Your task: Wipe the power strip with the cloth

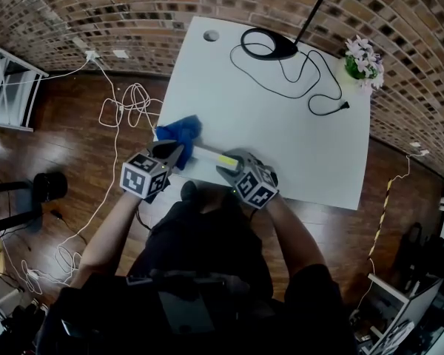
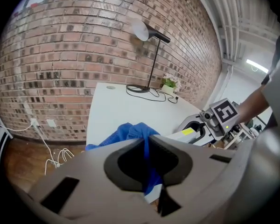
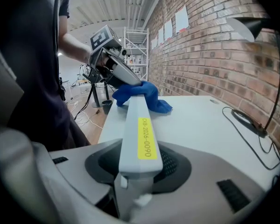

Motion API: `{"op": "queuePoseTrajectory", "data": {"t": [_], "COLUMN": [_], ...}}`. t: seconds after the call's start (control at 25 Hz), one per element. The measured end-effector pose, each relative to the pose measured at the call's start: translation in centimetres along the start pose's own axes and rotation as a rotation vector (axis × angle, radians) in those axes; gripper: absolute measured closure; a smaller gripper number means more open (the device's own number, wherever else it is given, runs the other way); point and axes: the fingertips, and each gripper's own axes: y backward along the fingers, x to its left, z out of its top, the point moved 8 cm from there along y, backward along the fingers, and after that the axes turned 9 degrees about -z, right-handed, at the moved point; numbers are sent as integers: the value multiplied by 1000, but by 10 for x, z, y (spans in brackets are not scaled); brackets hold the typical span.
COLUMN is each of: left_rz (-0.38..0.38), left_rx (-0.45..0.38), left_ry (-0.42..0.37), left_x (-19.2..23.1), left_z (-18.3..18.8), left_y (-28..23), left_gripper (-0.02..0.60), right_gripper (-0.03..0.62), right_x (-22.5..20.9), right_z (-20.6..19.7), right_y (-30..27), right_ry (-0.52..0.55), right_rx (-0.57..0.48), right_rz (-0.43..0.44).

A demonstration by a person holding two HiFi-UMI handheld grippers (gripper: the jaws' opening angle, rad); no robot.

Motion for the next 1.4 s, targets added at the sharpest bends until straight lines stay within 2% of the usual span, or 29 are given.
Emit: {"op": "queuePoseTrajectory", "data": {"t": [0.2,0.4,0.56,0.68,0.8,0.96,1.08,1.24,1.4], "left_rz": [36,108,119,100,82,45,25,27,32], "left_rx": [-6,8,-18,-33,-51,-99,-61,-26,-24], "left_ry": [62,140,192,182,136,116,90,75,33], "left_x": [12,33,35,26,15,2,-4,-9,-10], "left_z": [-2,-18,-24,-18,-7,11,14,9,8], "left_y": [10,33,46,44,40,33,13,-5,-10], "left_gripper": [541,543,543,543,542,542,541,541,541], "right_gripper": [431,430,430,428,427,427,425,422,416], "right_x": [1,3,3,4,3,-7,-12,-16,-15], "right_z": [0,0,0,2,5,13,21,13,8], "right_y": [1,1,1,1,2,5,8,5,5], "right_ry": [0,-6,6,46,137,433,588,647,623], "right_rx": [-1,2,20,41,65,111,121,126,107], "right_rz": [-18,-35,-47,-59,-109,-298,-376,-395,-376]}}
